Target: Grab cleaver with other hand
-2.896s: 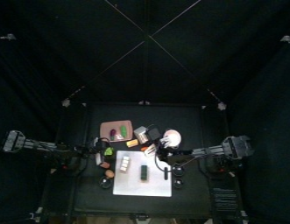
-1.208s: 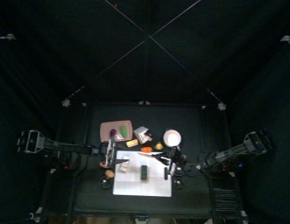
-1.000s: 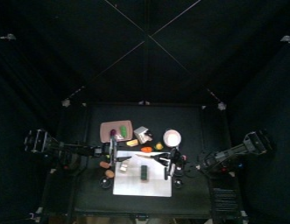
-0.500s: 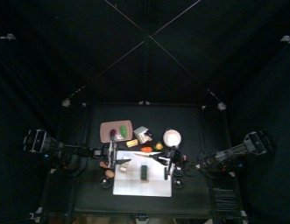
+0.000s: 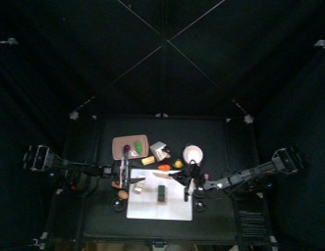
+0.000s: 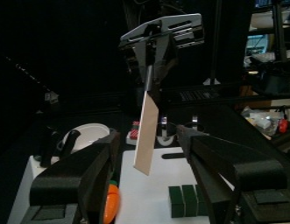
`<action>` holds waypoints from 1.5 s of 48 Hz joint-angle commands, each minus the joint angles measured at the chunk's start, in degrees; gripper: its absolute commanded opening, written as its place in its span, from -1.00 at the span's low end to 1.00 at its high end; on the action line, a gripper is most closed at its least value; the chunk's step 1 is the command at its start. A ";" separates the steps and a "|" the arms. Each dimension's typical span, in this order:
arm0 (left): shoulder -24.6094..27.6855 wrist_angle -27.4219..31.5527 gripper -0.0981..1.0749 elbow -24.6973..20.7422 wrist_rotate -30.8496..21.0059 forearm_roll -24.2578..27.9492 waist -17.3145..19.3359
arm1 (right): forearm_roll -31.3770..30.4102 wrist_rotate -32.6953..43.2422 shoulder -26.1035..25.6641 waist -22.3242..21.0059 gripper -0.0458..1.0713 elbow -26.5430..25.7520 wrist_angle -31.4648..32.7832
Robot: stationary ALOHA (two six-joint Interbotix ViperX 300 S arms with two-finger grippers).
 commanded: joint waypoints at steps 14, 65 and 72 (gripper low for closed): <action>-0.35 0.18 0.72 -0.79 0.00 -0.09 -0.09 | -12.30 32.61 -2.64 -4.57 -0.03 7.65 -1.05; -0.35 4.22 0.72 -1.49 -0.09 -2.72 -0.35 | -22.85 46.58 -0.44 -6.15 -0.03 5.54 -10.20; -0.35 4.22 0.72 -1.41 -0.09 -2.72 -0.35 | -13.45 43.15 -0.53 -8.79 -0.03 5.10 -16.26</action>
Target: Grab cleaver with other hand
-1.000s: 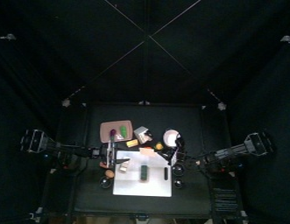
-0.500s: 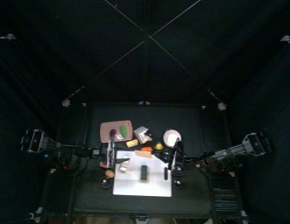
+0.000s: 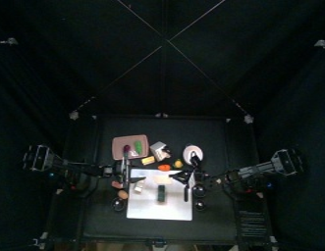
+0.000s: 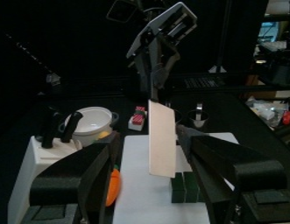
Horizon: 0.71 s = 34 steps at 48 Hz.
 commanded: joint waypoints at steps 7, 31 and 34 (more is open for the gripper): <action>-0.44 0.35 0.72 -1.14 0.00 -0.18 -0.09 | 10.81 -7.38 -1.23 -1.58 -0.03 -3.16 -5.54; -0.35 1.05 0.72 -0.97 0.00 -0.26 -0.35 | 20.39 -27.60 -1.93 0.26 -0.02 -11.25 -3.87; -0.44 1.05 0.72 -0.97 0.00 -0.35 -0.44 | 23.91 -28.12 -2.29 0.35 -0.01 -10.72 -2.02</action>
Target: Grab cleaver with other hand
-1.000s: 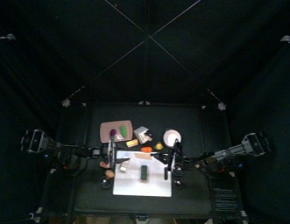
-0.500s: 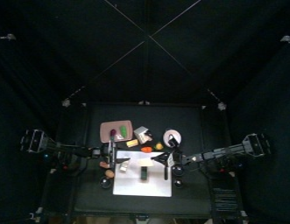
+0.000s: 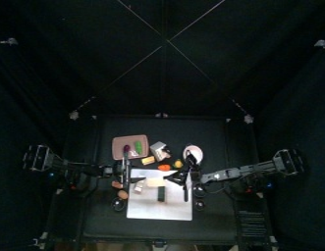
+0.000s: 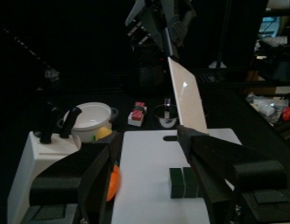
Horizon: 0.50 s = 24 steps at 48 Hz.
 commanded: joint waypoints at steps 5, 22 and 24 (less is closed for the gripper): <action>-0.35 -0.18 0.72 -0.97 0.00 -0.53 -0.35 | 9.93 -2.11 -3.08 0.18 -0.01 0.44 3.96; -0.44 0.35 0.72 -1.32 0.09 -0.62 -0.35 | 27.77 -15.82 -8.00 0.88 -0.01 0.88 10.37; -0.35 0.44 0.72 -1.32 0.09 -0.70 -0.35 | 30.15 -18.72 -8.17 1.14 -0.01 0.18 11.69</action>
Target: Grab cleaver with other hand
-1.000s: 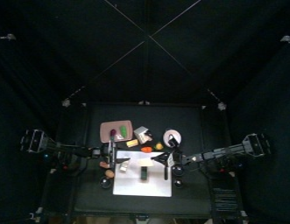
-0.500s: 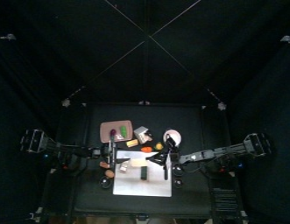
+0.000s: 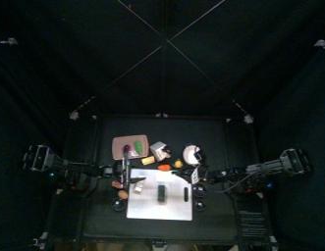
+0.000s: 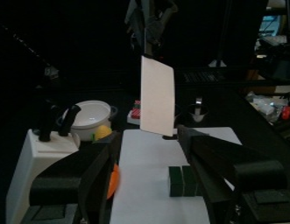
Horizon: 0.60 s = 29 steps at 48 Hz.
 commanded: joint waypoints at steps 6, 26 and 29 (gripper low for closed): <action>-0.35 0.09 0.72 -1.23 0.00 -0.09 -0.09 | 11.34 -14.85 -1.67 1.23 0.00 -5.10 5.62; -0.44 0.18 0.72 -1.14 0.09 -0.18 -0.09 | 26.02 -28.65 -1.05 0.97 0.00 -8.79 18.28; -0.35 0.44 0.72 -1.23 0.09 -0.18 -0.09 | 27.33 -30.67 -1.32 1.23 0.00 -9.14 18.11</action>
